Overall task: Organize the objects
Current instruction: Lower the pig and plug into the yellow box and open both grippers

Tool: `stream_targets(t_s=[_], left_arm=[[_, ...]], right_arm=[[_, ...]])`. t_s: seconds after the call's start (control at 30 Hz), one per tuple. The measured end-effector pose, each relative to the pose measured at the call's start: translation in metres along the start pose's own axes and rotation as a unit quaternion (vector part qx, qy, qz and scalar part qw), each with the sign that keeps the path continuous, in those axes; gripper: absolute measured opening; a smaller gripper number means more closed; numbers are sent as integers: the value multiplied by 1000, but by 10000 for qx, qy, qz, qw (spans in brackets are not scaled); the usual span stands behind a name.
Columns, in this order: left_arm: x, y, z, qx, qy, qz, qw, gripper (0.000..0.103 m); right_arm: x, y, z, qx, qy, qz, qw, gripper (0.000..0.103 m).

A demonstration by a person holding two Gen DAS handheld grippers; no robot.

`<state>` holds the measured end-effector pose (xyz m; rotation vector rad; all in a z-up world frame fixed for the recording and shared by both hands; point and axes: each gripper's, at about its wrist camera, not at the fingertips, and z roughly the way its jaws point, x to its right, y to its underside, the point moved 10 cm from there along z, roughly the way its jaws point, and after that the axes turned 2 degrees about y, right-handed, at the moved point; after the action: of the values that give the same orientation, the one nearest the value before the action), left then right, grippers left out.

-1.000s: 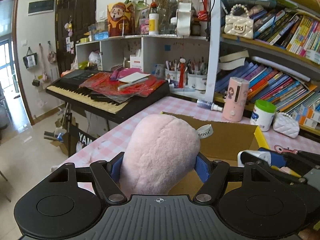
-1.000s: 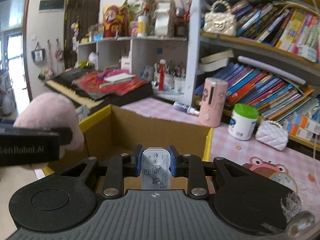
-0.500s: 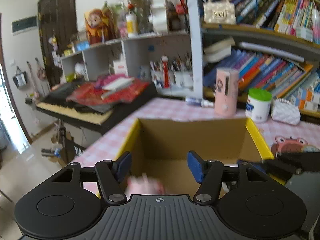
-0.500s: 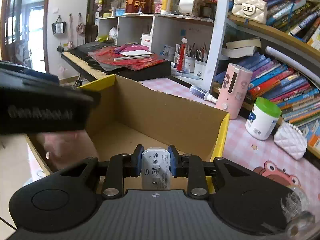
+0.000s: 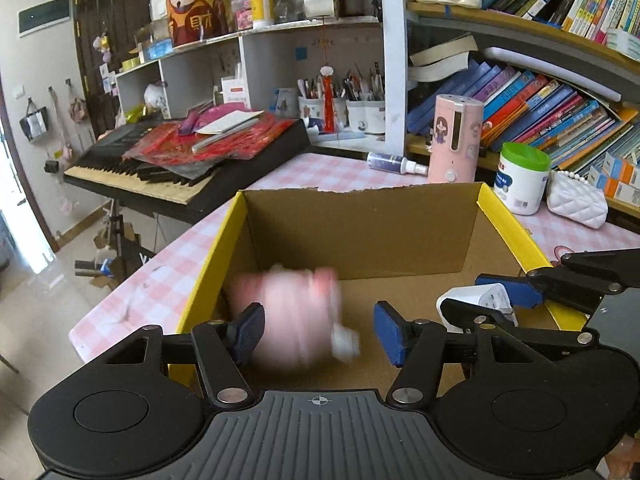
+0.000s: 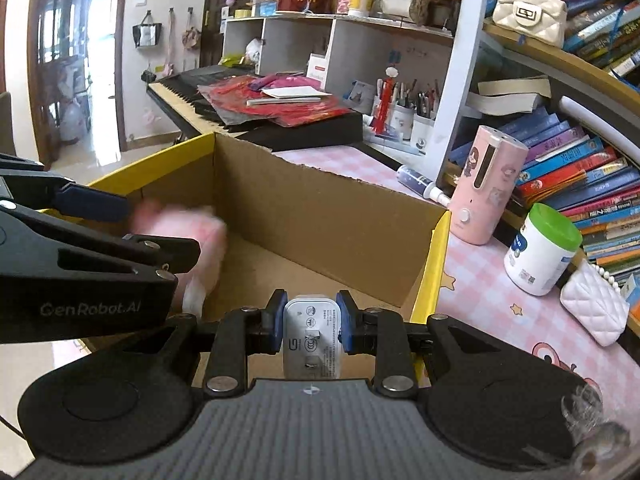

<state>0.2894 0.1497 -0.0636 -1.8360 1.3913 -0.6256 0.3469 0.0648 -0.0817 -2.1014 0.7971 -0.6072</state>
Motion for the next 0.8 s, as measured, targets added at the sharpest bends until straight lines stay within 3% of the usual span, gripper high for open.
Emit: stream_targets(t_s=[0.2,0.37,0.43,0.53,0.8], left_arm=[[-4,0,-7,123,-48,-97,9999,65],[-12,-3,-23,333,-111,-217,9991,85],[-16,-5,-31,438,-121,-283,9986,87],[-22,-5,-43,581,-107,-349,9976,91],[-34,3,-76,864,-104,-343,9956,98]], right_arm=[[2,0,-3,91,180,70,9998,26],[-2,-2,-15,196,319,153,9992,46],[-5,-4,-23,231,428,216,9986,66],[-10,-11,-39,365,469,426,9973,74],[-35,-9,-76,449,825,686,9932,81]])
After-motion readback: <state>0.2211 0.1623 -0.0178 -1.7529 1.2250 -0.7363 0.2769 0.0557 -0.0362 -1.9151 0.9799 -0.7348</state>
